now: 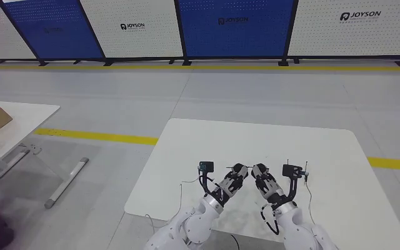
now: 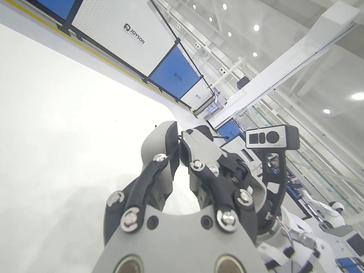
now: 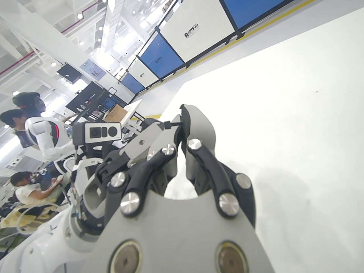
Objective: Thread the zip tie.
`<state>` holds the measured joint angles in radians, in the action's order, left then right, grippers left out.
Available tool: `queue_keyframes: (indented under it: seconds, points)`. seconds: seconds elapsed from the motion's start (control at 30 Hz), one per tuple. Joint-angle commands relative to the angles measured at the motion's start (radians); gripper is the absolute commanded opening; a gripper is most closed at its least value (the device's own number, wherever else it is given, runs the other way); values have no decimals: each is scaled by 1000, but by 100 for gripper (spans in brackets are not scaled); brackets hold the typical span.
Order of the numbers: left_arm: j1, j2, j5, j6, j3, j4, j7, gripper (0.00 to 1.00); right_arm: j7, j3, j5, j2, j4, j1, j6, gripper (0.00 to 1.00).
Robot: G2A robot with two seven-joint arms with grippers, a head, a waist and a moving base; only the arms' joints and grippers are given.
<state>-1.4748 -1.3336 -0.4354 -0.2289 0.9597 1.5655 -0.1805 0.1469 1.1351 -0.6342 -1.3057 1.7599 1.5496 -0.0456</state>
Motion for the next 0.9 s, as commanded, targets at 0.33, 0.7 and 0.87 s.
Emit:
queue_keyframes:
  seconds: [0.33,0.7,0.87]
  points:
    - [-8,2,8,-8,16,8,-16,24,-11,4,1,-1,-10,1,-1,0]
    - [-10,2,4,-6,19,2,-16,0,-17,7,13,-2,-11,2,-2,0]
    - [-4,0,5,-4,11,-6,-12,0,-21,5,13,-3,-10,1,-2,0]
